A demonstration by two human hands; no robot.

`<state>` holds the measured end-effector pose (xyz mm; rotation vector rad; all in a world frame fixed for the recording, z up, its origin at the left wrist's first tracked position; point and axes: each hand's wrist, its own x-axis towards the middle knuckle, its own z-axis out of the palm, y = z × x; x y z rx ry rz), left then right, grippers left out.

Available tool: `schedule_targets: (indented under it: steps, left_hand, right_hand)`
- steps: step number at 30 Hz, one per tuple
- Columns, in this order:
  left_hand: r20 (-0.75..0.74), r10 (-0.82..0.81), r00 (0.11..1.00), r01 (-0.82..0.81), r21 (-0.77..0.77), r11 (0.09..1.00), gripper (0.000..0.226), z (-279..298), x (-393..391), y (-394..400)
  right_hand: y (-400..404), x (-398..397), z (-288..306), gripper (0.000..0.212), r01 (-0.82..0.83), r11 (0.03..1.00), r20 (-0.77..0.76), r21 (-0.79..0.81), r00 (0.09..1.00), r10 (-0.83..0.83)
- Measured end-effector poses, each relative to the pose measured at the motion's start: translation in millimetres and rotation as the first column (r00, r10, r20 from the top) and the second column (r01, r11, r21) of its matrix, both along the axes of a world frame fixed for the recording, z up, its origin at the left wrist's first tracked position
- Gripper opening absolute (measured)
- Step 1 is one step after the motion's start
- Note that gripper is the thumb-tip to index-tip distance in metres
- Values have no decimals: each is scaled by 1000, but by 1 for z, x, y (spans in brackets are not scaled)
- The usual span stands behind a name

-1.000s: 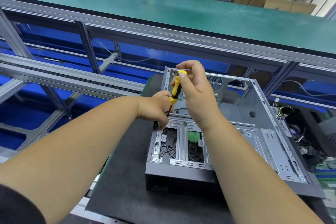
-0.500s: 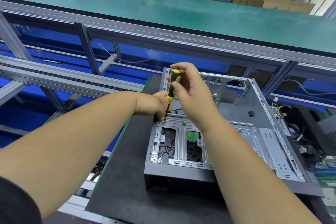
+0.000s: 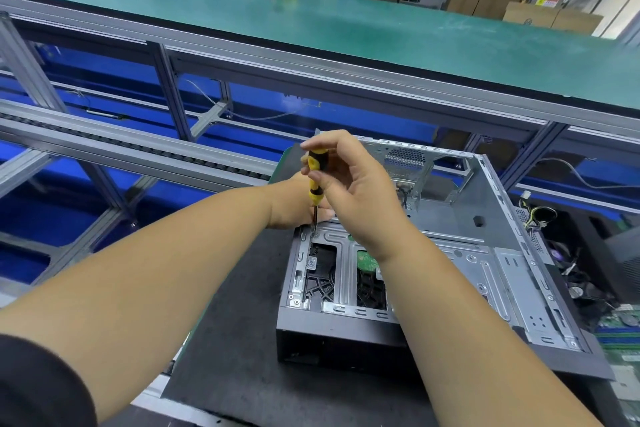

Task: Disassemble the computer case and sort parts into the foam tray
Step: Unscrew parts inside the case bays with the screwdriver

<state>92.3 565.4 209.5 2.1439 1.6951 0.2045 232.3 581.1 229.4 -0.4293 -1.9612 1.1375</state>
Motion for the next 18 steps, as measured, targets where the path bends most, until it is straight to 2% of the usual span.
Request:
schedule_targets:
  steps: [4, 8, 11, 13, 18]
  left_hand:
    - [88, 81, 993, -80, -20, 997, 36, -5, -3, 1]
    - [288, 133, 948, -120, -63, 991, 32, -3, 0, 0]
    - [165, 137, 977, -122, -98, 988, 18, -5, -2, 4]
    - [75, 114, 991, -106, -98, 990, 21, -10, -5, 9]
    - [60, 119, 991, -115, -75, 991, 25, -13, -6, 10]
  right_hand:
    - [-1, 0, -2, 40, -78, 994, 34, -72, 996, 80]
    - [-2, -5, 0, 24, -69, 986, -47, -151, 997, 62]
    - [2, -8, 3, 23, 46, 996, -101, -80, 993, -54]
    - [6, -7, 4, 24, 77, 995, -119, -71, 989, -85]
    - [7, -3, 4, 24, 51, 994, -128, -97, 990, -63]
